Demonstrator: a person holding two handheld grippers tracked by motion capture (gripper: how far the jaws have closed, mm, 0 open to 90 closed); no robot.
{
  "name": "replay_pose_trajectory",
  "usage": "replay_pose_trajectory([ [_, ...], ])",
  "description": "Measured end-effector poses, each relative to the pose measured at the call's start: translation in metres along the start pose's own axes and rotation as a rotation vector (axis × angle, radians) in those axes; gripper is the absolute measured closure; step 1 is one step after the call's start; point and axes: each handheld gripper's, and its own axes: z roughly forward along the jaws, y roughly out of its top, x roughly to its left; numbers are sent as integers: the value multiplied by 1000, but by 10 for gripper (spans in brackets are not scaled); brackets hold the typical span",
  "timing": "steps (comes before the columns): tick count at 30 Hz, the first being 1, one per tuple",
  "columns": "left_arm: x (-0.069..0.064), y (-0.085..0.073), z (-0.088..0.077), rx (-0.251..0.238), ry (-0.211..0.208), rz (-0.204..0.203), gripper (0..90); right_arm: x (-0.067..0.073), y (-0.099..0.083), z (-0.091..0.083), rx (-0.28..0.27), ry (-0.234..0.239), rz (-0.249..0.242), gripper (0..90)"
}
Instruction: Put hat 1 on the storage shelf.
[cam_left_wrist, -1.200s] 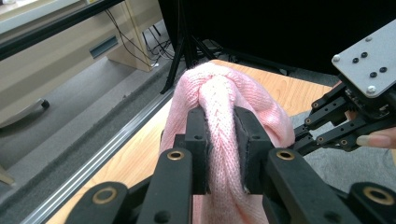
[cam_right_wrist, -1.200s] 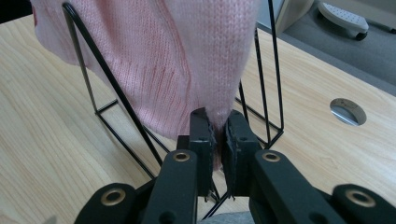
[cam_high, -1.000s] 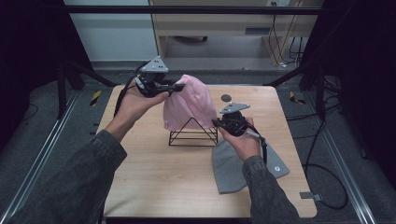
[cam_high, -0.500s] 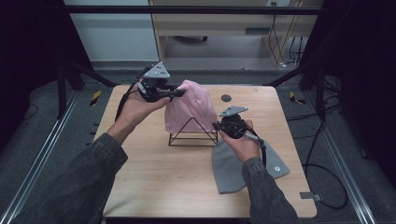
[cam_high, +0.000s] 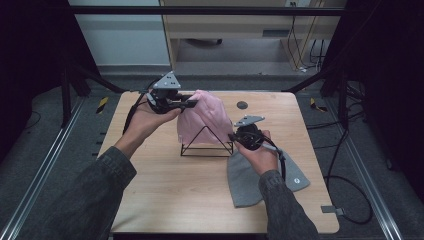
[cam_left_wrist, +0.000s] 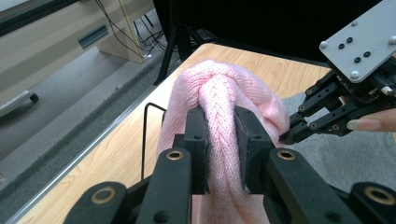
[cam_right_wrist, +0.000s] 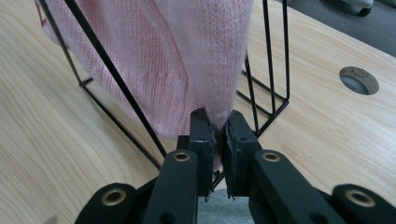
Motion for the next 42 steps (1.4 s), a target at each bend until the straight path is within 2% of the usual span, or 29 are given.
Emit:
replay_pose_trajectory([
  [22, -7, -12, 7, 9, -18, -9, 761, -3, -10, 9, 41, 9, 13, 836],
  [35, -13, -22, 14, 33, -24, -15, 756, -6, -20, 14, 62, 13, 31, 837],
  [37, -13, -25, 15, 34, -27, -22, 755, -7, -21, 15, 66, 19, 43, 837],
  [42, -13, -28, 16, 28, -34, -35, 754, -7, -22, 17, 75, 21, 37, 834],
])
